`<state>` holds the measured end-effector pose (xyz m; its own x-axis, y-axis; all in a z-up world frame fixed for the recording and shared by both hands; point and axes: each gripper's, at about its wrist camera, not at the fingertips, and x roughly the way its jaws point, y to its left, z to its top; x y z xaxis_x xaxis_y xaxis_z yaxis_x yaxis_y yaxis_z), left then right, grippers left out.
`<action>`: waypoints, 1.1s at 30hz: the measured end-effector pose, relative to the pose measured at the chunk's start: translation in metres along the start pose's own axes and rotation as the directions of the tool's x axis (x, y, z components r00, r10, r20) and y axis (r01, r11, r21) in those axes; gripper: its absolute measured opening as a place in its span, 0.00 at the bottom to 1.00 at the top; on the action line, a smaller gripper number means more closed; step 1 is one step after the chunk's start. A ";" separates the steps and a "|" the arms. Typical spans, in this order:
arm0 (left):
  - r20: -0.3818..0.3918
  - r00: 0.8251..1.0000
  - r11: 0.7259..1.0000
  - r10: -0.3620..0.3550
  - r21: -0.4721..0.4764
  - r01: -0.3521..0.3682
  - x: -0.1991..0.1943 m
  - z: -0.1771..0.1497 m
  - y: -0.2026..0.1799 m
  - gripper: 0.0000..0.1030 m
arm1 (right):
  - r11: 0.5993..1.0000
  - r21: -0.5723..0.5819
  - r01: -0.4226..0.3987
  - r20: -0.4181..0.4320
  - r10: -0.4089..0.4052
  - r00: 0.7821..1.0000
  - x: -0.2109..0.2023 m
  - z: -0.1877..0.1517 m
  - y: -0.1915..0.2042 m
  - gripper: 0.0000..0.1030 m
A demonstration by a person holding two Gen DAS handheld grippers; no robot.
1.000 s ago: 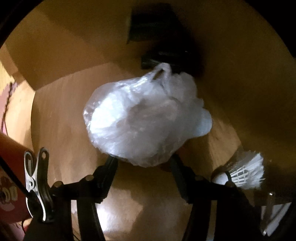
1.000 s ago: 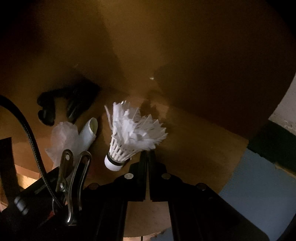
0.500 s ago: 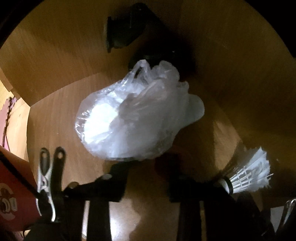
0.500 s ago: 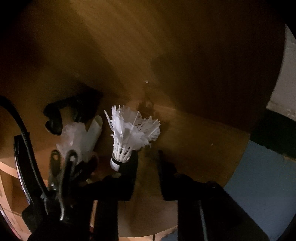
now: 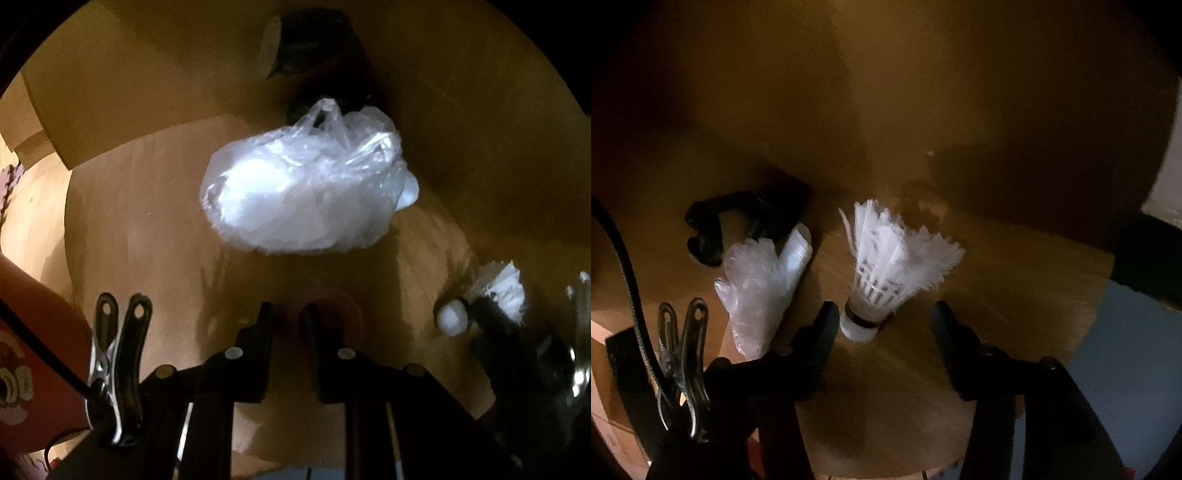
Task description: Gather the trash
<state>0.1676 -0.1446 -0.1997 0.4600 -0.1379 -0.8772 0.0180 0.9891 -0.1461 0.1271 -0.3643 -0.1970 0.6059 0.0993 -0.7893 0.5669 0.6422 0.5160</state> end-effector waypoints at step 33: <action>-0.022 1.000 0.992 0.002 0.129 0.001 0.007 0.002 -0.014 0.58 | 0.999 0.032 0.025 0.034 -0.026 0.999 -0.003 -0.008 -0.003 0.22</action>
<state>0.1725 -0.1592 -0.2030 0.4404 -0.1370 -0.8873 0.1327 0.9874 -0.0865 0.1185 -0.3605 -0.1987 0.6097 0.0567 -0.7906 0.5994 0.6196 0.5067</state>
